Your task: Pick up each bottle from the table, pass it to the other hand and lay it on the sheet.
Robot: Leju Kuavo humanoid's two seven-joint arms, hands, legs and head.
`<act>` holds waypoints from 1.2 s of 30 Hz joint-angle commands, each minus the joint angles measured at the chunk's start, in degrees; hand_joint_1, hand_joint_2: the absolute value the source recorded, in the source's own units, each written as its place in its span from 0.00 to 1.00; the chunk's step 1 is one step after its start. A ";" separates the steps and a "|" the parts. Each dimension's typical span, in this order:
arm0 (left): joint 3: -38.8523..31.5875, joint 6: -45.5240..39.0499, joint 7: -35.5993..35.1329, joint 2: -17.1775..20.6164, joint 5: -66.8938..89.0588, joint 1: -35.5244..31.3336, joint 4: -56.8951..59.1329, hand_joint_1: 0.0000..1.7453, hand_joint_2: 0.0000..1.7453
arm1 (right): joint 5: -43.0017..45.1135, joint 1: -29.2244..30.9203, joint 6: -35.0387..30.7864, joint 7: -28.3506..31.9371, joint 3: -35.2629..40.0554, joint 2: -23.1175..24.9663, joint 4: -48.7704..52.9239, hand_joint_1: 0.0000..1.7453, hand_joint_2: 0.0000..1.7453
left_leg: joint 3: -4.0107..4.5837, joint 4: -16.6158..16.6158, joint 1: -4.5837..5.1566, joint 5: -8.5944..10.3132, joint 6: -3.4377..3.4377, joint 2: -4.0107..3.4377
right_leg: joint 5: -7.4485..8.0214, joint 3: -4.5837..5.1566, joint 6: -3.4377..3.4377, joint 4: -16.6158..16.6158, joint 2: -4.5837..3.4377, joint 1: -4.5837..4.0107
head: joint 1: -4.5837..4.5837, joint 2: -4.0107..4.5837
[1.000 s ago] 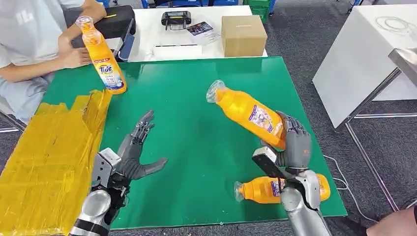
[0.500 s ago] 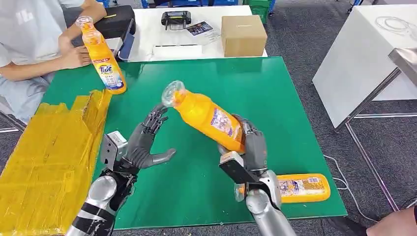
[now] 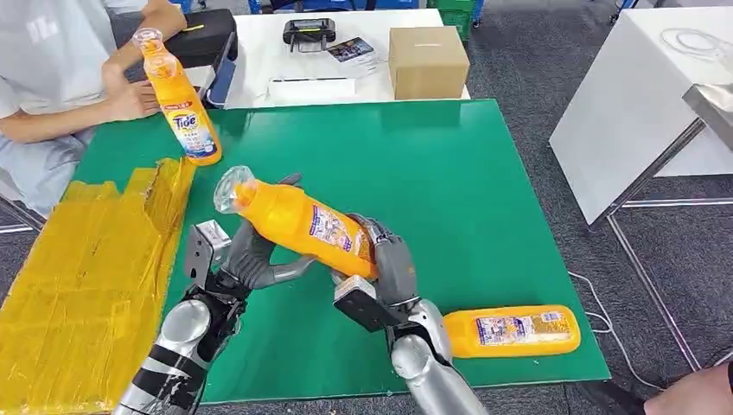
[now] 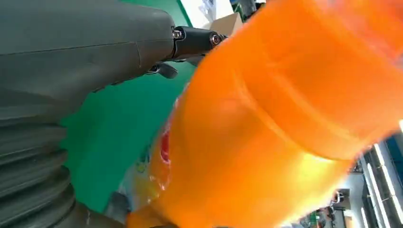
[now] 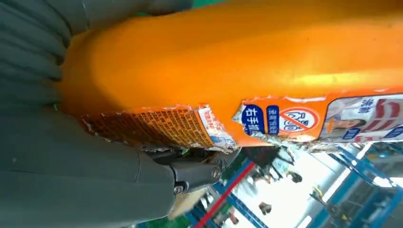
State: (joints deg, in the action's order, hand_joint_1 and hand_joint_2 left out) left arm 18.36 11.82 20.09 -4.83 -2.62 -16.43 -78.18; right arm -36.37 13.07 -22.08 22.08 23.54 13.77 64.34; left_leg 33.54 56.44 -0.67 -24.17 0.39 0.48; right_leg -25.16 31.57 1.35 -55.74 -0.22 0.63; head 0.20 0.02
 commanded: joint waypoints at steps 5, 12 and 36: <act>1.41 0.19 -0.29 0.39 -0.71 -2.80 4.42 0.00 1.00 | 0.70 4.00 0.57 0.04 3.35 0.12 -7.93 1.00 1.00 | -0.12 -0.02 0.00 -0.04 -0.04 -0.01 | -0.03 -0.16 -0.02 0.06 0.04 -0.02 | -0.02 0.00; 0.51 3.13 0.26 0.27 -5.29 -2.50 3.93 0.00 1.00 | 1.60 5.24 0.49 0.43 4.67 0.56 -12.00 1.00 1.00 | -0.21 -0.02 -0.01 -0.09 -0.03 -0.03 | -0.07 -0.25 -0.05 0.07 0.02 -0.04 | 0.00 0.00; 0.07 2.47 1.67 -0.66 -6.55 -1.62 2.62 1.00 1.00 | 2.42 5.04 -0.32 1.24 4.54 0.50 -12.35 0.71 1.00 | -0.06 -0.02 0.01 -0.02 -0.03 0.03 | -0.04 -0.10 -0.02 0.05 0.07 0.00 | 0.00 0.00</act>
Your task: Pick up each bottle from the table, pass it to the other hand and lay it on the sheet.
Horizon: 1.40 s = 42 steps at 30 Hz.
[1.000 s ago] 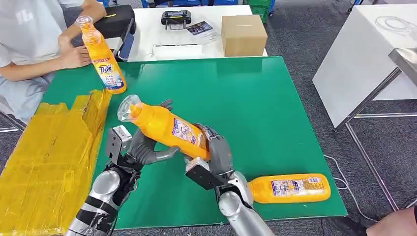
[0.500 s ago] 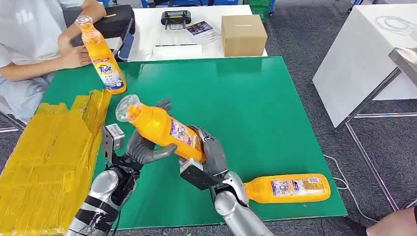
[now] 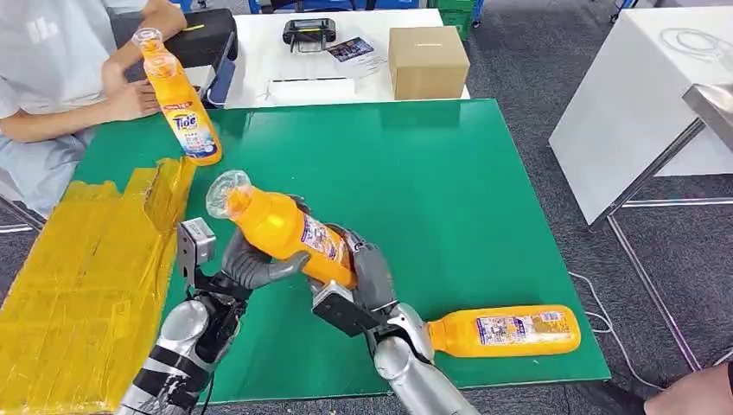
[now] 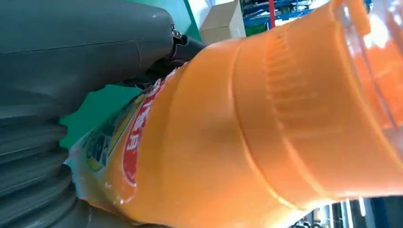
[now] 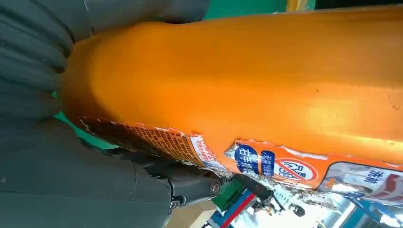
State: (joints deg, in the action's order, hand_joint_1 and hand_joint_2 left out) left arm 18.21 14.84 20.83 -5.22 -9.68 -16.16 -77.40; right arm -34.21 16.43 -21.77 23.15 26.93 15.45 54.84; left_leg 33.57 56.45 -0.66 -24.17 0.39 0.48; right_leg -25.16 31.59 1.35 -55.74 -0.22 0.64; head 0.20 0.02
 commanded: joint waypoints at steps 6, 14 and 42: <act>-0.31 -7.83 3.64 0.19 7.55 -1.20 -0.50 1.00 1.00 | 0.36 0.10 -2.26 0.85 0.72 -1.75 1.12 0.00 1.00 | -0.21 0.02 -0.06 -0.11 -0.05 0.02 | -0.09 -0.29 -0.04 0.08 0.09 -0.08 | 0.00 0.00; -0.75 -34.09 4.32 3.06 39.11 -1.68 -1.62 1.00 1.00 | -0.36 -3.77 -2.97 0.12 0.08 -4.22 12.81 0.00 1.00 | -0.16 0.01 -0.02 -0.10 -0.04 0.01 | -0.09 -0.21 -0.04 0.04 0.06 -0.04 | 0.00 0.00; -5.79 -54.84 -31.06 26.10 99.68 0.31 25.40 1.00 1.00 | 9.56 -11.57 -1.87 4.19 -5.17 -12.07 33.05 0.00 1.00 | -0.29 -0.06 -0.07 -0.13 -0.02 -0.32 | -0.10 -0.21 -0.09 0.07 -0.18 -0.08 | 0.00 0.00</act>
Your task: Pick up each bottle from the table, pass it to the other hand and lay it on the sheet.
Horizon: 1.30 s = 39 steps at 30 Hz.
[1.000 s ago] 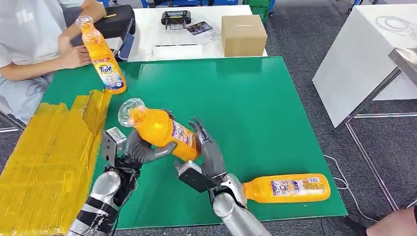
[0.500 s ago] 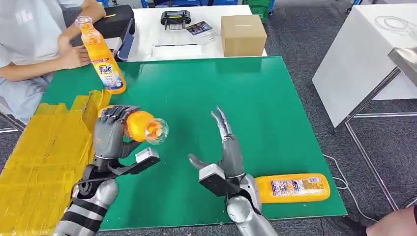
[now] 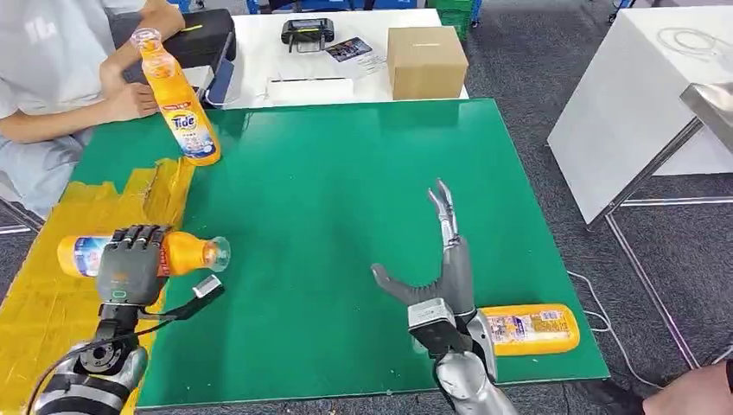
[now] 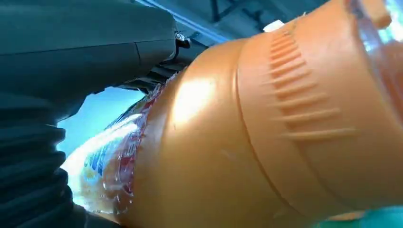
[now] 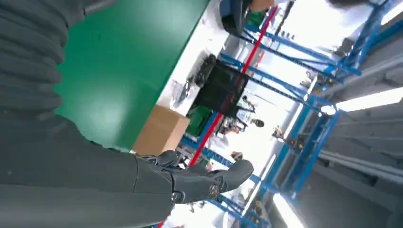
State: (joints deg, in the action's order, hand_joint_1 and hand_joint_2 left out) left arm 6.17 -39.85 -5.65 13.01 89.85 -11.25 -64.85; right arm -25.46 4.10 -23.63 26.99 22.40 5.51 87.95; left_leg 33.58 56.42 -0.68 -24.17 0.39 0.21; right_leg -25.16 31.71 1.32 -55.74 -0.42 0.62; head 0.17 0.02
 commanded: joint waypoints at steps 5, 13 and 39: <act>0.53 -0.15 2.26 4.59 -0.85 -6.07 18.41 1.00 1.00 | 1.05 1.04 -0.06 0.46 -0.10 -2.20 -0.74 0.00 1.00 | -0.23 -0.04 -0.02 -0.06 -0.05 0.09 | -0.08 -0.29 -0.02 0.09 0.13 -0.03 | 0.02 0.00; -1.12 -0.15 4.22 3.76 -0.10 -7.34 22.21 1.00 1.00 | 1.29 1.25 0.09 0.38 -0.13 -2.32 -0.91 0.00 1.00 | -0.21 -0.02 -0.02 -0.07 -0.04 0.13 | -0.09 -0.30 -0.04 0.08 0.17 -0.04 | -0.02 0.00; -4.95 3.84 15.52 2.80 -5.87 -10.76 34.45 0.00 1.00 | 1.20 2.02 0.76 -0.40 -0.17 -2.75 -2.20 0.00 1.00 | -0.55 -0.11 -0.01 -0.02 -0.03 0.04 | 0.00 -0.65 -0.03 0.10 0.02 -0.02 | 0.00 0.00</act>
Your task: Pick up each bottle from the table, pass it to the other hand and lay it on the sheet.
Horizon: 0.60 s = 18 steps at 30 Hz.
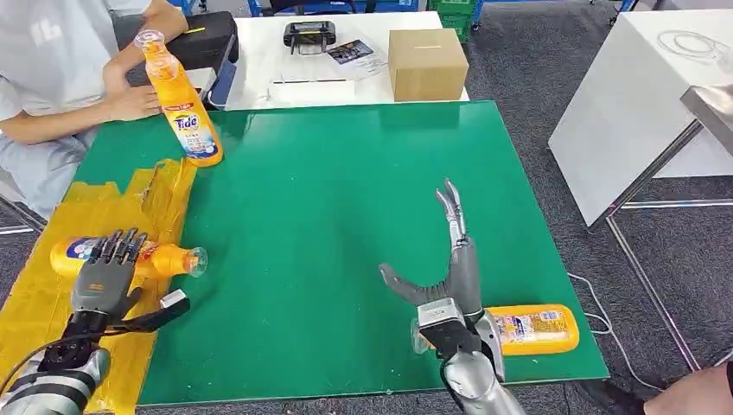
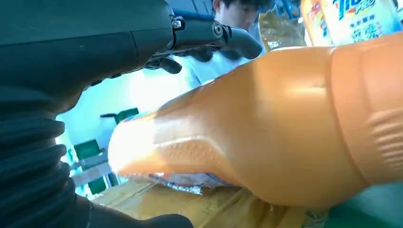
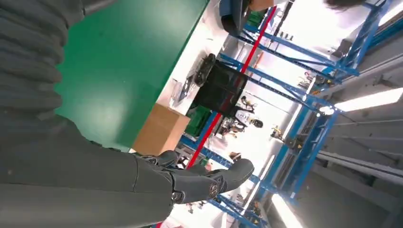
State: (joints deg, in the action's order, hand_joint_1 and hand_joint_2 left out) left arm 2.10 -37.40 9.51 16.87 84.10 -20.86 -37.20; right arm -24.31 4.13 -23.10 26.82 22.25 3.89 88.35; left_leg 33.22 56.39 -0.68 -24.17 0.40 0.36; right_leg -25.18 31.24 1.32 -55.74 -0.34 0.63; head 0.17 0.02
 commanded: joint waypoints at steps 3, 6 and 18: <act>-0.65 4.14 1.31 -0.70 -1.34 -1.26 7.05 0.00 1.00 | -0.19 1.94 0.38 -0.26 -0.21 -1.17 -2.50 0.00 1.00 | -0.21 -0.08 0.00 -0.02 -0.05 -0.14 | 0.03 -0.18 -0.04 0.09 -0.08 -0.03 | 0.02 0.00; -0.69 6.34 3.63 0.07 -3.78 -0.60 6.40 0.00 1.00 | -0.40 1.91 0.62 -0.32 -0.54 -1.28 -2.46 0.00 1.00 | -0.31 -0.08 -0.05 -0.05 -0.07 -0.19 | 0.03 -0.28 -0.05 0.14 -0.10 -0.08 | 0.00 0.00; -11.88 16.92 30.49 -4.53 -50.90 19.04 -28.56 0.00 1.00 | -5.43 1.60 2.47 -1.26 1.25 -4.28 -2.83 0.00 1.00 | -0.49 -0.08 0.00 -0.15 -0.10 -0.27 | -0.05 -0.41 0.01 0.16 -0.15 -0.02 | 0.02 0.00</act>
State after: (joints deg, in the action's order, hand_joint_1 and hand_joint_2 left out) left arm -2.41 -28.19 34.35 16.87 50.75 -14.73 -43.33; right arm -26.30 4.12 -21.75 26.88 22.21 2.97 88.35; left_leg 32.94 56.36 -0.67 -24.19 0.41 0.25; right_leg -25.19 31.07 1.31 -55.74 -0.38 0.63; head 0.20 0.02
